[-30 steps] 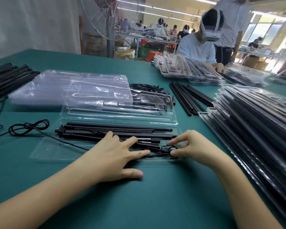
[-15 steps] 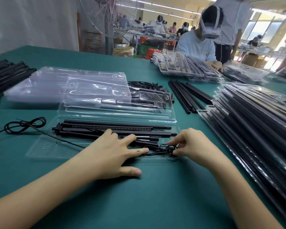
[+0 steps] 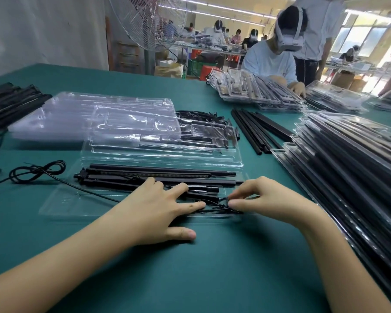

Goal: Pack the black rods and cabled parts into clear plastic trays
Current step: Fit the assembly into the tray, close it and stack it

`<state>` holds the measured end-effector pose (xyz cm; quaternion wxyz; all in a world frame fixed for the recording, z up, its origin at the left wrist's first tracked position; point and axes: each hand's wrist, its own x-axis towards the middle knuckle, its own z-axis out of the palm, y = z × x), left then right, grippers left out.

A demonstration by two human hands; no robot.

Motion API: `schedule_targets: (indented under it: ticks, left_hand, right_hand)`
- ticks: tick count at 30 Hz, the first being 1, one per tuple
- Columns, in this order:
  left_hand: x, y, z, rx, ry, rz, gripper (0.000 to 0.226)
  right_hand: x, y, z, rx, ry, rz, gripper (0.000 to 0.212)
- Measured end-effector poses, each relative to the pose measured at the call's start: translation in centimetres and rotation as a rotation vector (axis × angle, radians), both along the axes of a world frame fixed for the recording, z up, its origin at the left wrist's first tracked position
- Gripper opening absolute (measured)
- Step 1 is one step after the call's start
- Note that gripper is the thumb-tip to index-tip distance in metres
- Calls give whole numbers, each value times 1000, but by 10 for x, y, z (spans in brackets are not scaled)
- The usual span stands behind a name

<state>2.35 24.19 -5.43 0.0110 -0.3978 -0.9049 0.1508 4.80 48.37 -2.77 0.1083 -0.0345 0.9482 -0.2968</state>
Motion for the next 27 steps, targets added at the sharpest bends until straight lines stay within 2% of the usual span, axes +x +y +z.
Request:
schedule_targets:
  ticks: [2, 9, 12, 22, 27]
  left_hand:
    - [0, 0, 0, 3, 0, -2, 80]
    - [0, -1, -2, -2, 4, 5, 78]
    - [0, -2, -2, 5, 6, 8, 77]
    - [-6, -11, 4, 11, -28, -26, 67]
    - [1, -6, 3, 23, -77, 1, 71]
  right_hand:
    - [1, 2, -2, -47, 0, 13, 18]
    - [-5, 4, -7, -58, 38, -10, 20]
    - [-10, 1, -7, 3, 19, 49, 26]
    - [-29, -15, 12, 192, -190, 92, 27]
    - [-26, -19, 10, 291, -184, 76, 25]
